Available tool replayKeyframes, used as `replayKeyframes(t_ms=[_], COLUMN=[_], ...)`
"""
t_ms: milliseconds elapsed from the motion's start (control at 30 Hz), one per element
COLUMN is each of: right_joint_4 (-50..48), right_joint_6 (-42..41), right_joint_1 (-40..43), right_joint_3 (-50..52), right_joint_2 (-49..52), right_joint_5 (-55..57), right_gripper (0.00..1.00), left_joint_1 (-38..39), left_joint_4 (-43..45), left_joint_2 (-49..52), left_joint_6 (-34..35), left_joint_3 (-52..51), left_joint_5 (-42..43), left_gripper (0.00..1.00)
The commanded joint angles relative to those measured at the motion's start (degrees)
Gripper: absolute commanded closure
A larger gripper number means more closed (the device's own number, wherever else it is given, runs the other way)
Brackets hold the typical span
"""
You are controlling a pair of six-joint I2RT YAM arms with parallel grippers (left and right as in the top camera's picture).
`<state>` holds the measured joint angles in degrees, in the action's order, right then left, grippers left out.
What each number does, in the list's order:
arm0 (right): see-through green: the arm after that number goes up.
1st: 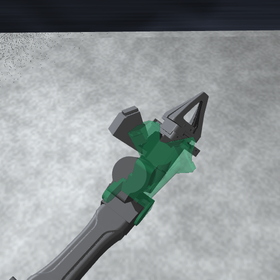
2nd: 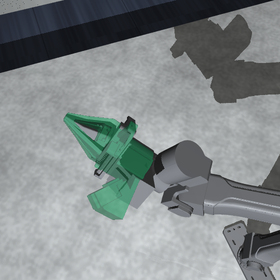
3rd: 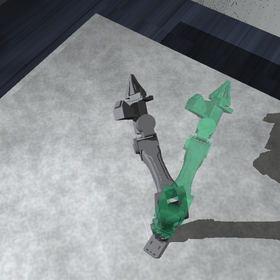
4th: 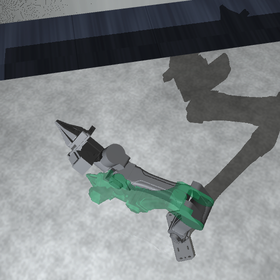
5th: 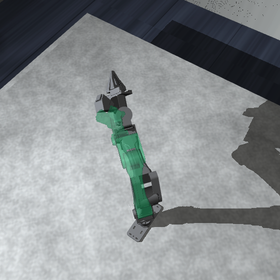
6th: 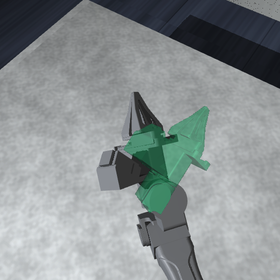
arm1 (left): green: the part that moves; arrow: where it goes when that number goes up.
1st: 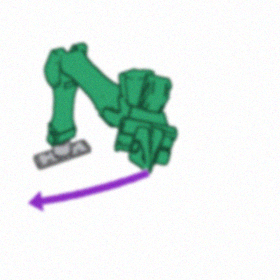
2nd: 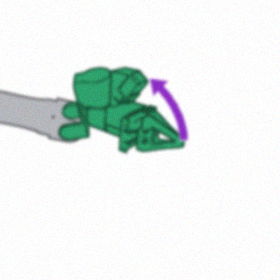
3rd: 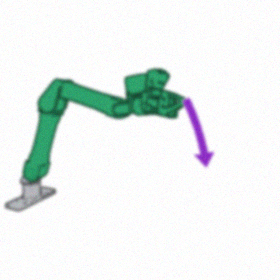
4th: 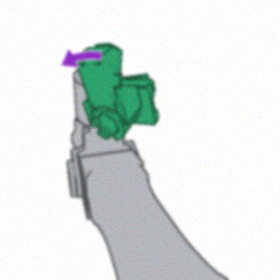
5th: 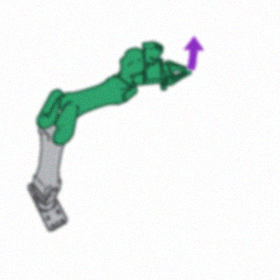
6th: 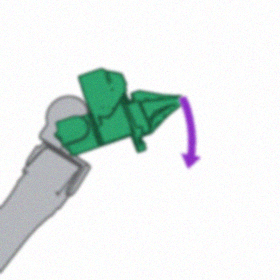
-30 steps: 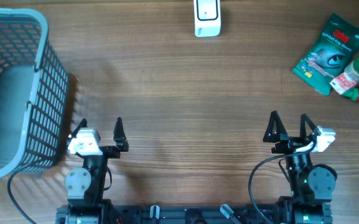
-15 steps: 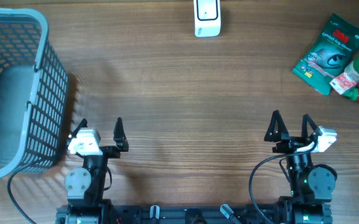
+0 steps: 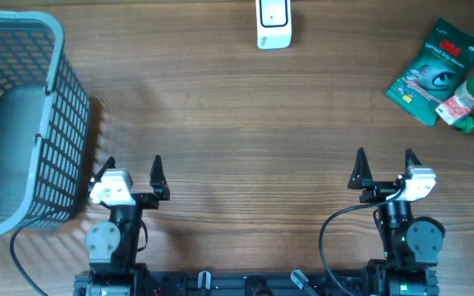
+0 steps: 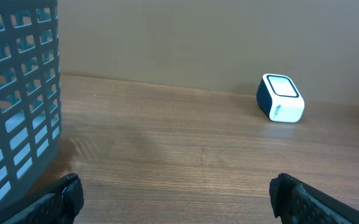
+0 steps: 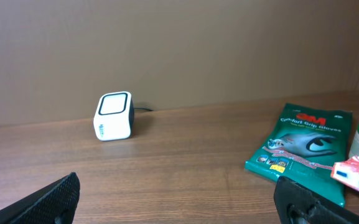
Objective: Scan the item barcode
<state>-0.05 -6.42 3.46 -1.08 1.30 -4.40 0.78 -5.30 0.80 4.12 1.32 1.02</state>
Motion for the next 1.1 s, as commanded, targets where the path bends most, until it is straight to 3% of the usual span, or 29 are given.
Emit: replayKeyframes(t_ms=[0, 1067], right_joint_4=[-0.09, -0.09], right_joint_6=[1.77, 1.75], right_joint_1=[0.13, 0.13], right_joint_3=[0.79, 0.79], right_joint_2=[0.37, -1.05], right_joint_5=[0.81, 0.81], right_gripper=[0.00, 0.00], left_joint_1=[-0.31, -0.31], left_joint_4=[0.22, 0.22], left_joint_2=[-0.42, -0.42], left_joint_6=[-0.28, -0.28], left_joint_3=[-0.59, -0.59], left_joint_5=[0.87, 0.87], left_gripper=[0.00, 0.00])
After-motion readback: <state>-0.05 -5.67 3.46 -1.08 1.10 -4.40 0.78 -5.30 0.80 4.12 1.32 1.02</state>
